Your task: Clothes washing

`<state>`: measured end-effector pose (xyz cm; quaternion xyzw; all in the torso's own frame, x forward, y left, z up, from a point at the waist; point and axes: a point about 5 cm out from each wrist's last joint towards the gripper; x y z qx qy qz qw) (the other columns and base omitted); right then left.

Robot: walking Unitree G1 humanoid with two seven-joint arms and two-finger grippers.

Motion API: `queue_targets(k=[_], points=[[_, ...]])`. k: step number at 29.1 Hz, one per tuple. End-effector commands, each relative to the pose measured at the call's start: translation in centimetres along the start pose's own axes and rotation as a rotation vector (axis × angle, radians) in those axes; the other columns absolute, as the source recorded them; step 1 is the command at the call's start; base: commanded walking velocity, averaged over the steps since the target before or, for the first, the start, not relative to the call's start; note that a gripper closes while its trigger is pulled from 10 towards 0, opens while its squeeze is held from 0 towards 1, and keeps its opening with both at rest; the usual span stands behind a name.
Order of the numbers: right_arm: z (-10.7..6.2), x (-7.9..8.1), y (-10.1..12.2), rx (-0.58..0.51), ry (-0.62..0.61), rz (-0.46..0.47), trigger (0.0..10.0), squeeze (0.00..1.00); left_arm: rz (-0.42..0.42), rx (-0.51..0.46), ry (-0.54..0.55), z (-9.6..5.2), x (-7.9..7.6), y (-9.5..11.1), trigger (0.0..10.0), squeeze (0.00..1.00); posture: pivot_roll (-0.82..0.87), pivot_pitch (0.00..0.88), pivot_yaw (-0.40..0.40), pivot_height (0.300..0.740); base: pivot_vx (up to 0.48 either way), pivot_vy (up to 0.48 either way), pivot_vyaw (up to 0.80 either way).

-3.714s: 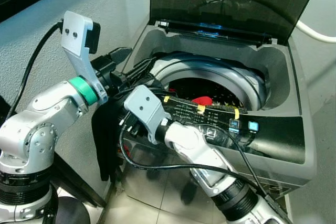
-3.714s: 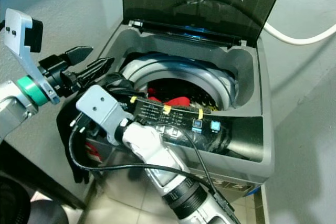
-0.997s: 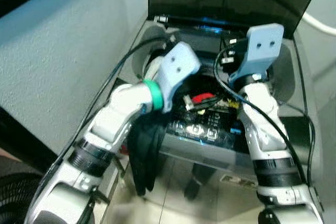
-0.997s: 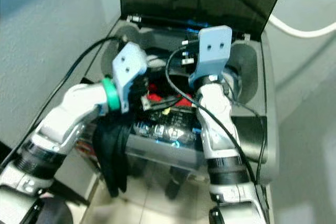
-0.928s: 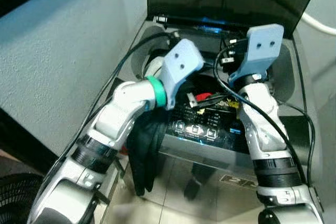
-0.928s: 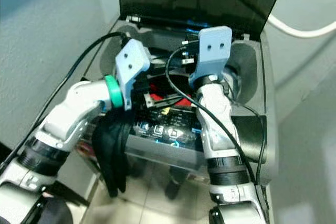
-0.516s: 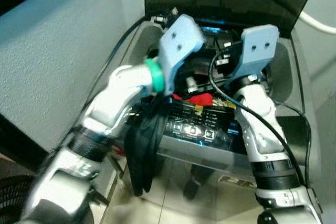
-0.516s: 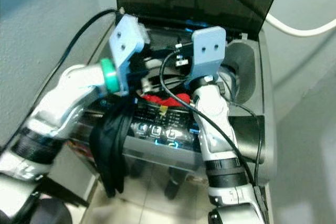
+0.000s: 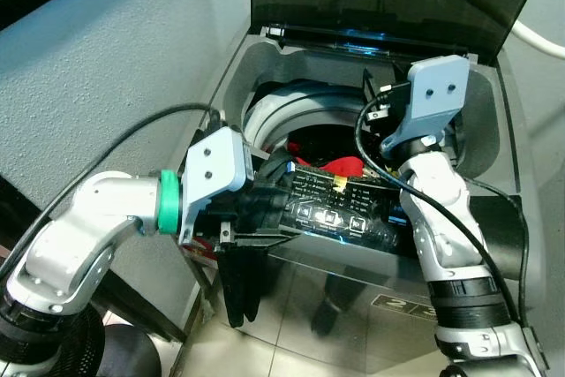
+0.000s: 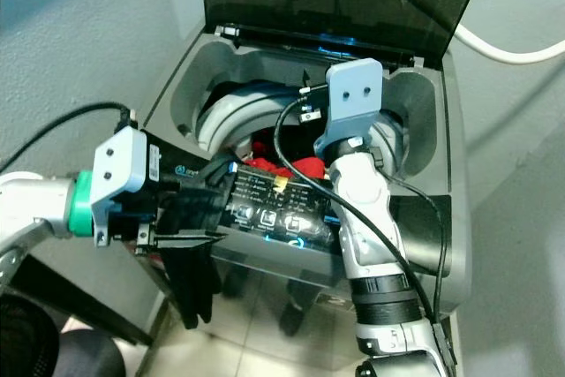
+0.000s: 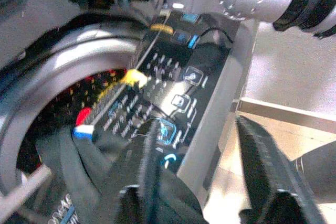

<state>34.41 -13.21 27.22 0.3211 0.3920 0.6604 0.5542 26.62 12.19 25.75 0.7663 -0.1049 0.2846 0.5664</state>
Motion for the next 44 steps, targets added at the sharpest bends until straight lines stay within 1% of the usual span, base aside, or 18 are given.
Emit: queue_targets(k=[1, 4, 5, 11, 12, 13, 14, 22, 23, 24, 25, 29, 30, 31, 32, 33, 34, 44], points=[[0.1, 0.3, 0.1, -0.008, 0.017, -0.005, 10.0, 0.00, -0.011, 0.022, 0.015, -0.2, -0.2, -0.3, 0.0, 0.00, 0.15, 0.108, 0.069, 0.740, 0.000, 0.000, 0.00], [0.1, 0.3, 0.1, -0.008, 0.017, -0.006, 10.0, 0.00, -0.016, 0.043, 0.040, -0.3, 0.0, -0.8, 0.0, 0.00, 0.15, 0.108, 0.069, 0.740, 0.000, 0.000, 0.00], [0.1, 0.2, 0.1, -0.006, 0.016, -0.008, 10.0, 0.00, -0.020, 0.064, 0.064, -0.3, 0.2, -1.1, 10.0, 0.00, 0.15, 0.108, 0.069, 0.740, 0.000, 0.000, 0.00], [0.0, 0.1, 0.0, -0.002, 0.016, -0.014, 10.0, 0.00, -0.028, 0.095, 0.143, -0.4, 0.9, -1.7, 10.0, 0.00, 0.14, 0.103, 0.065, 0.740, 0.000, 0.000, 0.00], [0.0, 0.1, 0.0, -0.002, 0.016, -0.015, 10.0, 0.00, -0.031, 0.109, 0.160, -0.4, 1.1, -2.0, 10.0, 0.22, 0.14, 0.102, 0.064, 0.740, 0.000, 0.000, 0.00], [0.0, 0.1, 0.0, -0.002, 0.016, -0.015, 10.0, 0.00, -0.031, 0.109, 0.160, -0.4, 1.1, -2.0, 10.0, 0.22, 0.14, 0.102, 0.064, 0.740, 0.000, 0.000, 0.00], [0.0, 0.0, 0.0, -0.002, 0.017, -0.017, 10.0, 0.00, -0.057, 0.120, 0.173, -0.4, 1.1, -2.4, 10.0, 1.00, 0.13, 0.100, 0.063, 0.740, 0.000, 0.000, 0.00], [0.1, 0.1, 0.0, -0.005, 0.023, -0.019, 10.0, 0.00, -0.082, 0.145, 0.200, -0.5, 1.0, -3.1, 10.0, 1.00, 0.14, 0.096, 0.059, 0.740, 0.000, 0.000, 0.00], [0.1, 0.1, 0.0, -0.005, 0.024, -0.018, 10.0, 0.00, -0.084, 0.149, 0.205, -0.5, 1.1, -3.2, 10.0, 0.93, 0.14, 0.096, 0.058, 0.740, 0.000, 0.000, 0.00], [0.1, 0.1, 0.0, -0.005, 0.024, -0.018, 10.0, 0.00, -0.084, 0.149, 0.205, -0.5, 1.1, -3.2, 10.0, 0.93, 0.14, 0.096, 0.058, 0.740, 0.000, 0.000, 0.00], [0.2, 0.2, 0.0, -0.005, 0.026, -0.018, 10.0, 0.00, -0.092, 0.155, 0.205, -0.5, 1.1, -3.3, 10.0, 0.00, 0.13, 0.094, 0.058, 0.740, 0.000, 0.000, 0.00], [0.2, 0.2, 0.1, -0.007, 0.028, -0.017, 10.0, 0.00, -0.102, 0.158, 0.192, -0.4, 1.0, -3.6, 10.0, 0.00, 0.13, 0.094, 0.059, 0.740, 0.000, 0.000, 0.00], [0.2, 0.2, 0.1, -0.007, 0.028, -0.017, 10.0, 0.00, -0.108, 0.159, 0.184, -0.4, 0.9, -3.7, 9.7, 0.00, 0.13, 0.094, 0.059, 0.740, 0.000, 0.000, 0.00], [0.2, 0.2, 0.1, -0.007, 0.027, -0.017, 10.0, 0.00, -0.112, 0.159, 0.180, -0.3, 0.8, -3.8, 3.7, 0.00, 0.13, 0.093, 0.061, 0.740, 0.000, 0.000, 0.00], [0.2, 0.2, 0.1, -0.007, 0.026, -0.017, 10.0, 0.00, -0.117, 0.160, 0.178, -0.3, 0.8, -3.9, 2.5, 0.00, 0.13, 0.093, 0.061, 0.740, 0.000, 0.000, 0.00], [0.2, 0.2, 0.1, -0.007, 0.026, -0.017, 10.0, 0.00, -0.117, 0.160, 0.178, -0.3, 0.8, -3.9, 2.5, 0.00, 0.13, 0.093, 0.061, 0.740, 0.000, 0.000, 0.00], [0.2, 0.2, 0.1, -0.007, 0.025, -0.018, 10.0, 0.00, -0.122, 0.164, 0.174, -0.3, 0.7, -4.1, 0.0, 0.00, 0.13, 0.095, 0.063, 0.740, 0.000, 0.000, 0.00], [0.1, 0.1, 0.1, -0.007, 0.019, -0.018, 10.0, 0.00, -0.133, 0.175, 0.159, -0.2, 0.5, -4.6, 0.0, 0.00, 0.13, 0.100, 0.065, 0.740, 0.000, 0.000, 0.00]])
Point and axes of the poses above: a point about 5 cm out from each wrist's last joint towards the gripper, its own z axis pointing out of the wrist towards the gripper, its own y axis along the axis of the wrist's last joint, x = y × z, and after that the axes turned 11 degrees about z, right-handed
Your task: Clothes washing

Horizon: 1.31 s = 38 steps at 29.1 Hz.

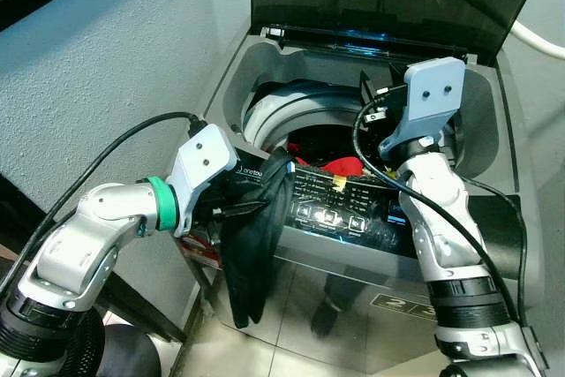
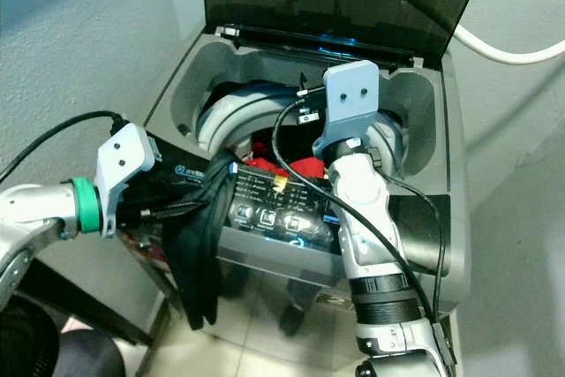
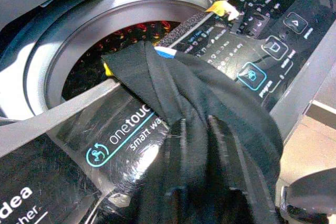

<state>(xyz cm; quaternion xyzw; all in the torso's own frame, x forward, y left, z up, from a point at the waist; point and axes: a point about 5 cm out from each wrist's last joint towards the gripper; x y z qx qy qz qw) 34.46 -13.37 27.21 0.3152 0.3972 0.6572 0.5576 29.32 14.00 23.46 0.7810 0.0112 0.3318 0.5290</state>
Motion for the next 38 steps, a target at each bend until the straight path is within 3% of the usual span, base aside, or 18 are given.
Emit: queue_targets(k=[1, 14, 16, 17, 18, 19, 21, 22, 23, 24, 26, 28, 30, 32, 33, 34, 36, 38], points=[[0.1, 0.2, 0.1, -0.008, 0.010, -0.001, 10.0, 0.00, -0.022, 0.029, -0.031, 0.1, -0.6, -0.9, 0.0, 0.00, 0.13, 0.100, 0.065, 0.740, 0.000, 0.000, 0.00], [0.2, 0.2, 0.1, -0.009, 0.008, 0.002, 10.0, 0.00, 0.000, 0.012, -0.016, 0.4, 0.0, -0.6, 0.0, 0.00, 0.13, 0.102, 0.064, 0.740, 0.000, 0.000, 0.00], [0.2, 0.2, 0.1, -0.009, 0.008, 0.003, 10.0, 0.00, 0.028, -0.007, 0.006, 0.7, 0.7, -0.2, 0.0, 0.00, 0.13, 0.103, 0.063, 0.740, 0.000, 0.000, 0.00], [0.3, 0.3, 0.1, -0.009, 0.009, 0.004, 10.0, 0.00, 0.095, -0.051, 0.072, 1.3, 2.4, 1.0, 10.0, 0.00, 0.13, 0.106, 0.063, 0.740, 0.000, 0.000, 0.00], [0.3, 0.3, 0.1, -0.009, 0.009, 0.004, 10.0, 0.00, 0.095, -0.051, 0.072, 1.3, 2.4, 1.0, 10.0, 0.00, 0.13, 0.106, 0.063, 0.740, 0.000, 0.000, 0.00], [0.3, 0.3, 0.2, -0.011, 0.010, 0.006, 10.0, 0.00, 0.160, -0.104, 0.155, 1.9, 4.4, 2.4, 10.0, 0.00, 0.13, 0.108, 0.064, 0.740, 0.000, 0.000, 0.00], [0.3, 0.3, 0.2, -0.011, 0.010, 0.006, 10.0, 0.00, 0.160, -0.104, 0.155, 1.9, 4.4, 2.4, 10.0, 0.00, 0.13, 0.108, 0.064, 0.740, 0.000, 0.000, 0.00], [0.2, 0.4, 0.2, -0.012, 0.011, 0.006, 10.0, 0.00, 0.242, -0.159, 0.258, 2.5, 6.7, 4.3, 10.0, 0.00, 0.13, 0.108, 0.065, 0.740, 0.000, 0.000, 0.00], [0.2, 0.4, 0.2, -0.012, 0.011, 0.006, 10.0, 0.00, 0.242, -0.159, 0.258, 2.5, 6.7, 4.3, 10.0, 0.00, 0.13, 0.108, 0.065, 0.740, 0.000, 0.000, 0.00], [0.2, 0.5, 0.3, -0.014, 0.011, 0.006, 10.0, 0.00, 0.297, -0.198, 0.337, 2.8, 8.2, 5.8, 10.0, 0.00, 0.12, 0.108, 0.070, 0.740, 0.000, 0.000, 0.00], [0.2, 0.5, 0.3, -0.014, 0.011, 0.006, 10.0, 0.00, 0.297, -0.198, 0.337, 2.8, 8.2, 5.8, 10.0, 0.00, 0.12, 0.108, 0.070, 0.740, 0.000, 0.000, 0.00], [0.0, 0.5, 0.3, -0.017, 0.004, 0.003, 10.0, 0.00, 0.469, -0.221, 0.539, 2.6, 11.1, 8.5, 10.0, 0.00, 0.11, 0.107, 0.082, 0.740, 0.000, 0.000, 0.00], [0.0, 0.5, 0.3, -0.017, 0.004, 0.003, 10.0, 0.00, 0.469, -0.221, 0.539, 2.6, 11.1, 8.5, 10.0, 0.00, 0.11, 0.107, 0.082, 0.740, 0.000, 0.000, 0.00], [-0.2, 0.3, 0.3, -0.019, -0.005, 0.001, 10.0, 0.00, 0.703, -0.190, 0.701, 1.7, 12.5, 10.1, 10.0, 0.00, 0.11, 0.107, 0.082, 0.740, 0.000, 0.000, 0.00], [-0.2, 0.3, 0.3, -0.019, -0.005, 0.001, 10.0, 0.00, 0.703, -0.190, 0.701, 1.7, 12.5, 10.1, 10.0, 0.00, 0.11, 0.107, 0.082, 0.740, 0.000, 0.000, 0.00], [-0.2, 0.3, 0.3, -0.020, -0.005, 0.002, 10.0, 0.00, 0.779, -0.193, 0.744, 1.3, 12.8, 10.6, 10.0, 0.00, 0.11, 0.107, 0.079, 0.740, 0.000, 0.000, 0.00], [-0.2, 0.3, 0.3, -0.020, -0.005, 0.002, 10.0, 0.00, 0.779, -0.193, 0.744, 1.3, 12.8, 10.6, 10.0, 0.00, 0.11, 0.107, 0.079, 0.740, 0.000, 0.000, 0.00], [-0.2, 0.3, 0.3, -0.022, -0.004, 0.004, 10.0, 0.00, 0.851, -0.195, 0.788, 1.0, 12.9, 11.0, 10.0, 0.00, 0.11, 0.107, 0.079, 0.740, 0.000, 0.000, 0.00]])
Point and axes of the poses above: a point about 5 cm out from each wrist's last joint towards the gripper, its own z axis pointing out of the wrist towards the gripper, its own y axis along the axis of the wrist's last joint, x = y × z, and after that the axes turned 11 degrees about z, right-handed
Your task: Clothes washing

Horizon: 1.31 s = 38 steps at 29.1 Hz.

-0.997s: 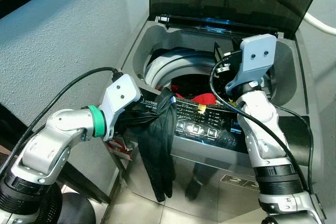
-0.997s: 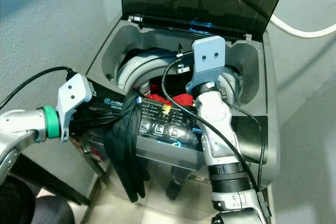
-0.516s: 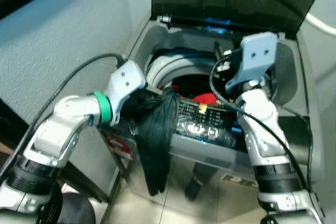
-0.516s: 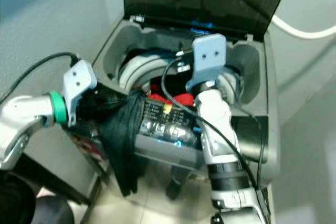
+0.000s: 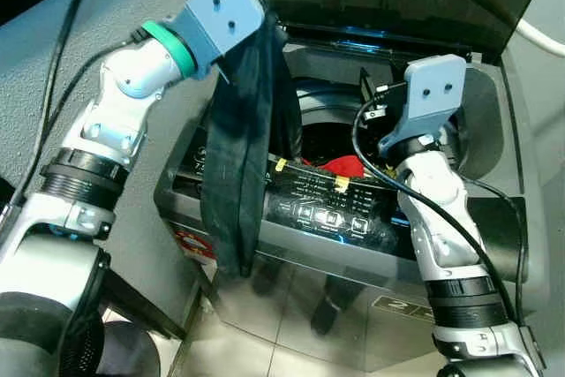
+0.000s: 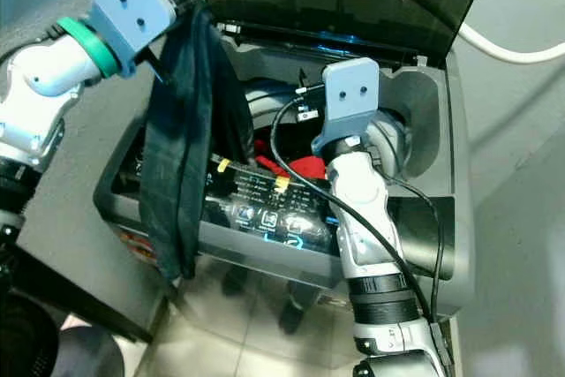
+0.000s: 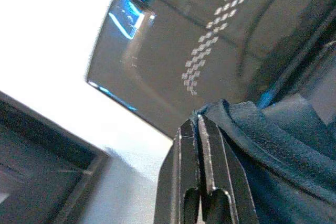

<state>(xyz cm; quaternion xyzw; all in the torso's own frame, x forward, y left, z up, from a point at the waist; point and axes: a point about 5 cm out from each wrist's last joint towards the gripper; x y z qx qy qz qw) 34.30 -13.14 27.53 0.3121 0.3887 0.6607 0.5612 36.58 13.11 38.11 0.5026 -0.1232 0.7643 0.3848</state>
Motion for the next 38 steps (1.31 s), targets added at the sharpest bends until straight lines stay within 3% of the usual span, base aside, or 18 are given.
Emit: queue_targets(k=[1, 2, 3, 5, 8, 9, 10, 11, 12, 14, 15, 16, 18, 24, 30, 33, 38], points=[[-0.1, 0.2, 0.0, -0.005, 0.006, 0.006, 10.0, 0.00, 0.135, -0.048, 0.075, 0.2, 1.3, 0.8, 10.0, 0.00, 0.12, 0.109, 0.075, 0.740, 0.000, 0.000, 0.00], [-0.1, 0.4, 0.0, -0.008, 0.013, 0.010, 10.0, 0.00, 0.239, -0.087, 0.117, 0.4, 1.6, 1.3, 10.0, 0.00, 0.12, 0.110, 0.072, 0.740, 0.000, 0.000, 0.00], [-0.1, 0.4, 0.0, -0.008, 0.013, 0.010, 10.0, 0.00, 0.239, -0.087, 0.117, 0.4, 1.6, 1.3, 10.0, 0.00, 0.12, 0.110, 0.072, 0.740, 0.000, 0.000, 0.00], [0.0, 0.7, 0.0, -0.011, 0.025, 0.013, 10.0, 0.00, 0.362, -0.160, 0.178, 0.8, 1.9, 1.9, 10.0, 0.00, 0.12, 0.109, 0.072, 0.740, 0.000, 0.000, 0.00], [0.1, 0.9, 0.1, -0.017, 0.033, 0.017, 10.0, 0.00, 0.385, -0.240, 0.200, 1.3, 1.2, 2.7, 10.0, 0.00, 0.12, 0.109, 0.076, 0.740, 0.000, 0.000, 0.00], [0.0, 1.0, 0.2, -0.020, 0.034, 0.018, 10.0, 0.00, 0.266, -0.224, 0.156, 1.8, 0.2, 2.5, 10.0, 0.00, 0.12, 0.109, 0.079, 0.740, 0.000, 0.000, 0.00], [0.0, 1.0, 0.2, -0.020, 0.034, 0.018, 10.0, 0.00, 0.266, -0.224, 0.156, 1.8, 0.2, 2.5, 10.0, 0.00, 0.12, 0.109, 0.079, 0.740, 0.000, 0.000, 0.00], [0.0, 1.0, 0.2, -0.021, 0.034, 0.018, 10.0, 0.00, 0.174, -0.211, 0.119, 2.2, -0.6, 2.3, 10.0, 0.00, 0.12, 0.109, 0.079, 0.740, 0.000, 0.000, 0.00], [0.0, 1.0, 0.2, -0.021, 0.034, 0.018, 10.0, 0.00, 0.174, -0.211, 0.119, 2.2, -0.6, 2.3, 10.0, 0.00, 0.12, 0.109, 0.079, 0.740, 0.000, 0.000, 0.00], [-0.2, 0.9, 0.2, -0.022, 0.031, 0.017, 10.0, 0.00, -0.115, -0.162, -0.027, 2.9, -3.2, 1.9, 10.0, 0.00, 0.10, 0.108, 0.087, 0.740, 0.000, 0.000, 0.00], [-0.2, 0.9, 0.2, -0.022, 0.031, 0.017, 10.0, 0.00, -0.115, -0.162, -0.027, 2.9, -3.2, 1.9, 10.0, 0.00, 0.10, 0.108, 0.087, 0.740, 0.000, 0.000, 0.00], [-0.2, 0.9, 0.2, -0.022, 0.029, 0.017, 10.0, 0.00, -0.187, -0.164, -0.065, 3.1, -3.9, 1.9, 10.0, 0.00, 0.10, 0.108, 0.087, 0.740, 0.000, 0.000, 0.00], [-0.4, 0.9, 0.2, -0.023, 0.027, 0.016, 10.0, 0.00, -0.233, -0.213, -0.132, 3.3, -5.6, 2.8, 10.0, 0.00, 0.10, 0.108, 0.087, 0.740, 0.000, 0.000, 0.00], [-0.5, 0.9, 0.2, -0.022, 0.030, 0.019, 10.0, 0.00, -0.211, -0.277, -0.159, 4.3, -6.7, 4.4, 10.0, 0.00, 0.09, 0.113, 0.087, 0.740, 0.000, 0.000, 0.00], [-0.5, 1.2, 0.1, -0.021, 0.040, 0.023, 10.0, 0.00, -0.187, -0.301, -0.136, 5.5, -6.4, 5.8, 10.0, 0.00, 0.09, 0.120, 0.084, 0.740, 0.000, 0.000, 0.00], [-0.4, 1.3, 0.2, -0.032, 0.037, 0.011, 10.0, 0.00, -0.167, -0.348, -0.095, 6.6, -5.4, 7.4, 10.0, 0.00, 0.09, 0.120, 0.084, 0.740, 0.000, 0.000, 0.00], [-0.4, 0.4, 0.8, -0.066, -0.017, -0.027, 10.0, 0.00, -0.220, -0.321, -0.150, 6.3, -6.0, 6.7, 10.0, 0.02, 0.07, 0.111, 0.087, 0.740, 0.000, 0.000, 0.00]])
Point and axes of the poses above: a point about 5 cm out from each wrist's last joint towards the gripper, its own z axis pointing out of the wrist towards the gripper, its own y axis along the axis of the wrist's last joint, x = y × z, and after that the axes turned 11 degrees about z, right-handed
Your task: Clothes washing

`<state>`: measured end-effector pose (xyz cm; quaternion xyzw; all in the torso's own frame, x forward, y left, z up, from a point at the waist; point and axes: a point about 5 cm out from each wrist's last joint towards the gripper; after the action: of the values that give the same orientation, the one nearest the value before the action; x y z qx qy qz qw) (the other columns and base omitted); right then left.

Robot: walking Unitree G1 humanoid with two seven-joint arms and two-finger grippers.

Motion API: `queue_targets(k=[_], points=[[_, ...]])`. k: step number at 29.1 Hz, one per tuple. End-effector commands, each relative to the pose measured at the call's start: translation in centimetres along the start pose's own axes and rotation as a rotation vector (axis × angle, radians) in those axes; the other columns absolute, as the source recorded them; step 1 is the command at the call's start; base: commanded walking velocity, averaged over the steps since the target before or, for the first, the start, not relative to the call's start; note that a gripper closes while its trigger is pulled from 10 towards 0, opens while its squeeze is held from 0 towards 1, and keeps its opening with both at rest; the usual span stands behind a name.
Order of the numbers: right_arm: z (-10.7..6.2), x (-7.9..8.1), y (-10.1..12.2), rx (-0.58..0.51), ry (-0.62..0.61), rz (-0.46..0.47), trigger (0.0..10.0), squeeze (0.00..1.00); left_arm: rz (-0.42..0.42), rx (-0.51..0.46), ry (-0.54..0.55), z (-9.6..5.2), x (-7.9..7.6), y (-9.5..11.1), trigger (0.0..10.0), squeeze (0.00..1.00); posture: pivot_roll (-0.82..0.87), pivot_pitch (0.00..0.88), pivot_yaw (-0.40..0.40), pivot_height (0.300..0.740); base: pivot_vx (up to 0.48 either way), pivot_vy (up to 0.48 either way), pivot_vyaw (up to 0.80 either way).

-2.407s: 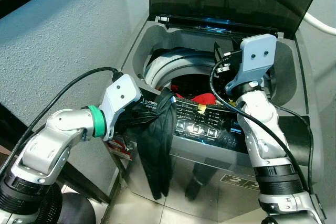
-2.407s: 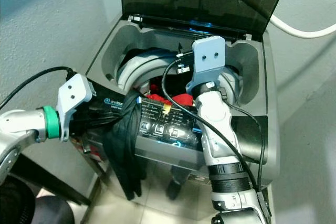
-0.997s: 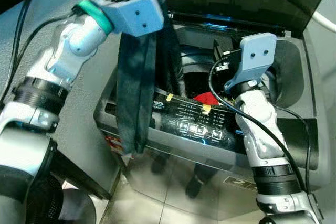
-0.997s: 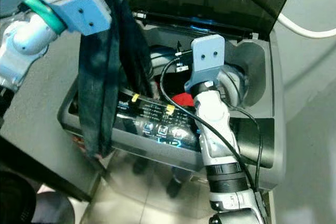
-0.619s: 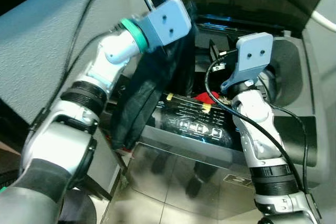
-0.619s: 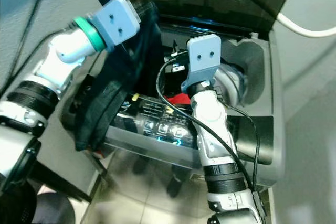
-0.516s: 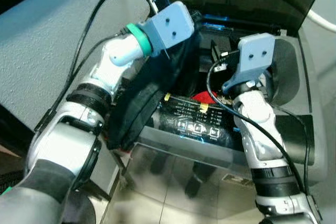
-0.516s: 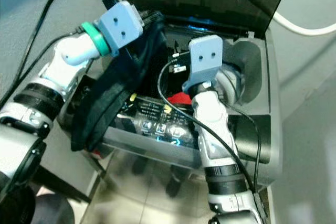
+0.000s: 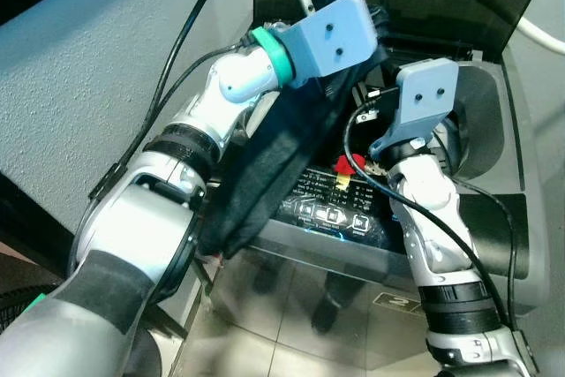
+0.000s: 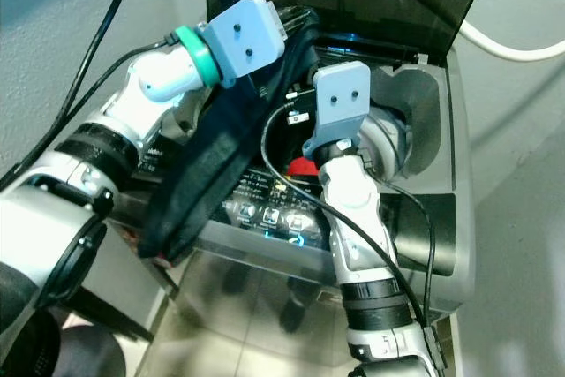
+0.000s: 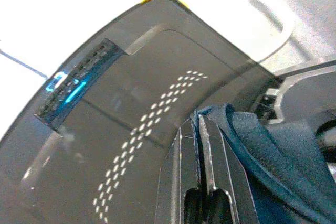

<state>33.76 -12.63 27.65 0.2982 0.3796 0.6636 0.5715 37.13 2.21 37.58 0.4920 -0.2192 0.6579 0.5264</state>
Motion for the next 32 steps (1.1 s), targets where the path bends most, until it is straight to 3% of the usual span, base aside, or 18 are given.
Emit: queue_targets(k=[1, 2, 3, 7, 10, 12, 13, 17, 19, 20, 21, 22, 23, 24, 26, 28, 29, 32], points=[[-0.1, -1.0, 0.9, -0.051, -0.056, -0.032, 10.0, 0.00, -0.068, 0.028, -0.053, -1.0, -0.9, -1.1, 10.0, 1.00, 0.07, 0.105, 0.084, 0.740, 0.000, 0.000, 0.00], [-0.1, -1.0, 0.9, -0.051, -0.056, -0.032, 10.0, 0.00, -0.068, 0.028, -0.053, -1.0, -0.9, -1.1, 10.0, 1.00, 0.07, 0.105, 0.084, 0.740, 0.000, 0.000, 0.00], [0.0, -1.8, 1.3, -0.075, -0.090, -0.048, 10.0, 0.00, -0.120, 0.054, -0.075, -2.2, -1.3, -2.1, 10.0, 1.00, 0.07, 0.105, 0.077, 0.740, 0.000, 0.000, 0.00], [0.0, -2.6, 1.9, -0.107, -0.122, -0.073, 10.0, 0.00, -0.189, 0.086, -0.063, -3.7, -1.3, -3.3, 10.0, 1.00, 0.08, 0.104, 0.075, 0.740, 0.000, 0.000, 0.00], [0.2, -2.6, 2.3, -0.136, -0.124, -0.098, 10.0, 0.00, -0.317, 0.086, 0.044, -5.1, 1.0, -4.1, 10.0, 1.00, 0.09, 0.099, 0.071, 0.740, 0.000, 0.000, 0.00], [0.3, -2.5, 2.4, -0.140, -0.120, -0.098, 10.0, 0.00, -0.339, 0.038, 0.044, -5.6, 2.2, -3.8, 10.0, 1.00, 0.09, 0.099, 0.071, 0.740, 0.000, 0.000, 0.00], [0.2, -2.5, 2.4, -0.140, -0.119, -0.097, 10.0, 0.00, -0.350, 0.004, 0.015, -5.9, 2.7, -3.4, 10.0, 0.00, 0.09, 0.095, 0.072, 0.740, 0.000, 0.000, 0.00], [0.2, -2.5, 2.3, -0.140, -0.119, -0.097, 10.0, 0.00, -0.357, -0.025, -0.015, -6.2, 3.0, -3.0, 10.0, 0.00, 0.09, 0.094, 0.073, 0.740, 0.000, 0.000, 0.00], [0.0, -2.4, 2.1, -0.128, -0.107, -0.076, 10.0, 0.00, -0.364, -0.062, -0.295, -10.1, 2.9, -1.3, 10.0, 0.00, 0.11, 0.091, 0.075, 0.740, 0.000, 0.000, 0.00], [0.0, -2.4, 2.1, -0.126, -0.104, -0.071, 10.0, 0.00, -0.377, -0.072, -0.389, -11.1, 2.4, -0.6, 10.0, 0.00, 0.11, 0.091, 0.075, 0.740, 0.000, 0.000, 0.00], [0.0, -2.3, 2.0, -0.123, -0.097, -0.042, 10.0, 0.00, -0.393, -0.040, -0.477, -13.1, 1.1, 0.0, 10.0, 0.00, 0.12, 0.090, 0.072, 0.740, 0.000, 0.000, 0.00], [0.0, -2.3, 2.0, -0.123, -0.097, -0.042, 10.0, 0.00, -0.393, -0.040, -0.477, -13.1, 1.1, 0.0, 10.0, 0.00, 0.12, 0.090, 0.072, 0.740, 0.000, 0.000, 0.00], [0.0, -2.3, 2.1, -0.123, -0.102, 0.002, 10.0, 0.00, -0.420, -0.017, -0.515, -14.6, 0.2, 0.5, 10.0, 0.00, 0.12, 0.089, 0.069, 0.740, 0.000, 0.000, 0.00], [0.0, -2.3, 2.1, -0.123, -0.102, 0.002, 10.0, 0.00, -0.420, -0.017, -0.515, -14.6, 0.2, 0.5, 10.0, 0.00, 0.12, 0.089, 0.069, 0.740, 0.000, 0.000, 0.00], [0.1, -2.6, 2.4, -0.132, -0.114, 0.053, 10.0, 0.00, -0.442, 0.026, -0.549, -16.4, -0.8, 1.4, 10.0, 0.00, 0.14, 0.088, 0.055, 0.740, 0.000, 0.000, 0.00], [0.2, -2.8, 2.5, -0.138, -0.121, 0.060, 10.0, 0.00, -0.437, 0.041, -0.543, -16.7, -0.9, 1.6, 10.0, 0.00, 0.14, 0.088, 0.055, 0.740, 0.000, 0.000, 0.00], [0.3, -3.1, 2.8, -0.149, -0.127, 0.063, 10.0, 1.00, -0.435, 0.056, -0.541, -17.1, -1.0, 1.8, 10.0, 0.00, 0.14, 0.088, 0.055, 0.740, 0.000, 0.000, 0.00], [0.4, -3.4, 3.0, -0.158, -0.136, 0.070, 10.0, 1.00, -0.440, 0.069, -0.542, -17.4, -1.2, 1.9, 10.0, 0.00, 0.14, 0.088, 0.055, 0.740, 0.000, 0.000, 0.00]])
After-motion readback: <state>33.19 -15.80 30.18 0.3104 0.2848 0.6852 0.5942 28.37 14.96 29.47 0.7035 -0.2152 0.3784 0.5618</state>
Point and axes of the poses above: a point about 5 cm out from each wrist's last joint towards the gripper, its own z axis pointing out of the wrist towards the gripper, its own y axis along the axis of the wrist's last joint, x = y × z, and after that the axes turned 11 degrees about z, right-handed
